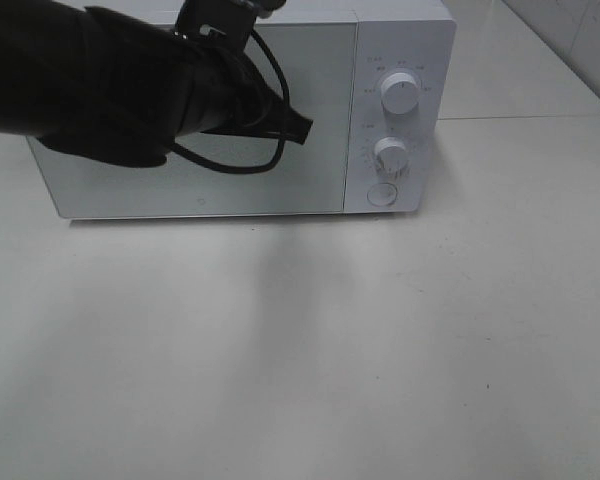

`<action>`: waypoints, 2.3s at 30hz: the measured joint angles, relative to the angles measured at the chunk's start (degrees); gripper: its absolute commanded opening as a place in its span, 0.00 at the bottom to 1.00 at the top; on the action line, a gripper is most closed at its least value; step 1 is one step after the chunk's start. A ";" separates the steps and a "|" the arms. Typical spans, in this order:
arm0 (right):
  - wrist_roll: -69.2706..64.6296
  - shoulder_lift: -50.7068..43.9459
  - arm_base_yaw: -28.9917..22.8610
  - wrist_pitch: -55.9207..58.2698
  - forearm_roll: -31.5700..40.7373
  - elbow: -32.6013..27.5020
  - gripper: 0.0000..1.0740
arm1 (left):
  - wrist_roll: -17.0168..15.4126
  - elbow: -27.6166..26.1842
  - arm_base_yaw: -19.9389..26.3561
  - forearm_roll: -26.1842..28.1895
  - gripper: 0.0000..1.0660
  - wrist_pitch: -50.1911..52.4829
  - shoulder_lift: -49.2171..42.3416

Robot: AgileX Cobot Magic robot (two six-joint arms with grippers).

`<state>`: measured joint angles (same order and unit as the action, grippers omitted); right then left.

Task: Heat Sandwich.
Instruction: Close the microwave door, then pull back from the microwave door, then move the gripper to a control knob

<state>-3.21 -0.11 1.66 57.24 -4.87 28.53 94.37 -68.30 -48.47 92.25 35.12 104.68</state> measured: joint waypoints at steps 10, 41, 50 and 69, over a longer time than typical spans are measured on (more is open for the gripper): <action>0.00 0.00 0.00 0.00 0.00 0.00 0.47 | -1.26 4.58 5.79 5.96 0.00 -32.83 -9.40; 0.00 0.00 0.00 0.00 -0.06 0.00 0.47 | -91.21 12.20 20.05 -98.61 0.58 -81.36 -39.71; 0.00 0.00 0.00 0.00 -0.06 0.00 0.47 | -92.53 16.56 30.88 -99.75 0.58 -87.89 -50.59; 0.00 0.00 0.00 0.00 -0.06 0.00 0.47 | -95.40 34.43 38.62 -91.50 0.58 -95.91 -86.57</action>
<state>-3.21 -0.11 1.66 57.24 -4.93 28.53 -1.03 -33.86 -9.85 0.74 -60.79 18.11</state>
